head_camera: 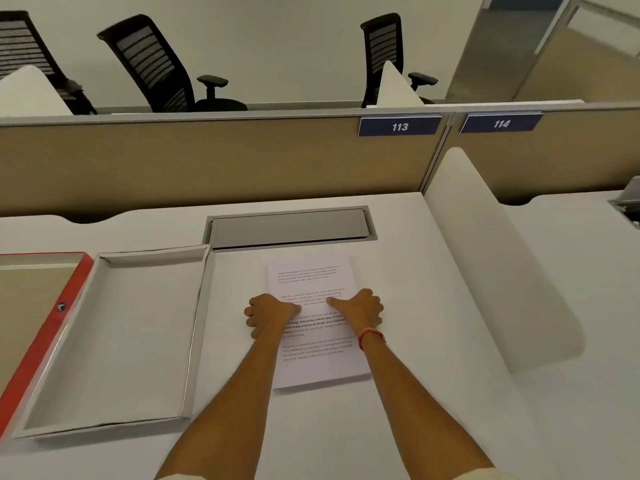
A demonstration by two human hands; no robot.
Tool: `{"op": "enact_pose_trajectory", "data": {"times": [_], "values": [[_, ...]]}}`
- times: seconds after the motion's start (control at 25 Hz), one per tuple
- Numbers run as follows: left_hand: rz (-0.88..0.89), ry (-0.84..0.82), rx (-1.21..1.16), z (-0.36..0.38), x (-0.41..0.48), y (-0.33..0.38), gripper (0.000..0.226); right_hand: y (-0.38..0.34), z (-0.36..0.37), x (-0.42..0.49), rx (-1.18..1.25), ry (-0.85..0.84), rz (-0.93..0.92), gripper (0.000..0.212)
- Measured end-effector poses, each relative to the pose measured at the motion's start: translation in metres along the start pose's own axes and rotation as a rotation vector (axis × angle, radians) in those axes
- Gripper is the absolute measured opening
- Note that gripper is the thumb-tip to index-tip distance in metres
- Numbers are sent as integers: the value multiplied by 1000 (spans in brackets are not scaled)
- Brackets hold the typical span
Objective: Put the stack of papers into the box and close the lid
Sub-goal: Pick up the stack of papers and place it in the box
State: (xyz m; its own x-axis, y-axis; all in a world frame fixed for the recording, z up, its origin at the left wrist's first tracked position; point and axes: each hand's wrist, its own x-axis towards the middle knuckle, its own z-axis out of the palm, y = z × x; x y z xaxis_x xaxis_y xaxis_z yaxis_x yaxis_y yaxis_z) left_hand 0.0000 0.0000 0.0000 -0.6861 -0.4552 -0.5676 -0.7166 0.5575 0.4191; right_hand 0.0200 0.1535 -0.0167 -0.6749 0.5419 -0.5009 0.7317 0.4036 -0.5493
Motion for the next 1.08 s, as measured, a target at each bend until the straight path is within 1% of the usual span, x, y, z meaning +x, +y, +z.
{"op": "enact_pose_trajectory", "data": {"times": [0.2,0.32,0.4,0.56,0.68,0.8,0.88,0.92,0.96,1.04,1.08], "values": [[-14,-44,85,-2,-2,8,74,-5,0,1,-8,-37,51,82],[3,-69,106,-7,4,5,76,-8,-3,6,-21,-53,56,82],[7,-93,67,-10,10,4,77,-10,-3,10,-34,-64,55,80],[-13,-146,-86,-9,14,-2,75,-12,0,11,-50,-62,55,75],[2,-121,-43,-7,13,-2,74,-12,2,11,-17,-66,8,71],[79,-146,-101,-1,15,-5,65,-11,-2,11,37,-97,0,80],[129,-173,-172,0,16,-7,54,-8,-4,11,-10,-85,-1,90],[133,-185,-205,0,17,-8,52,-7,-4,11,-17,-83,-15,89],[119,-201,-238,-1,17,-9,52,-6,-4,10,9,-94,-37,82],[71,-226,-303,-4,15,-8,55,-1,-3,9,135,-118,-72,60],[60,-230,-317,-6,14,-8,54,2,-3,8,189,-125,-72,53]]}}
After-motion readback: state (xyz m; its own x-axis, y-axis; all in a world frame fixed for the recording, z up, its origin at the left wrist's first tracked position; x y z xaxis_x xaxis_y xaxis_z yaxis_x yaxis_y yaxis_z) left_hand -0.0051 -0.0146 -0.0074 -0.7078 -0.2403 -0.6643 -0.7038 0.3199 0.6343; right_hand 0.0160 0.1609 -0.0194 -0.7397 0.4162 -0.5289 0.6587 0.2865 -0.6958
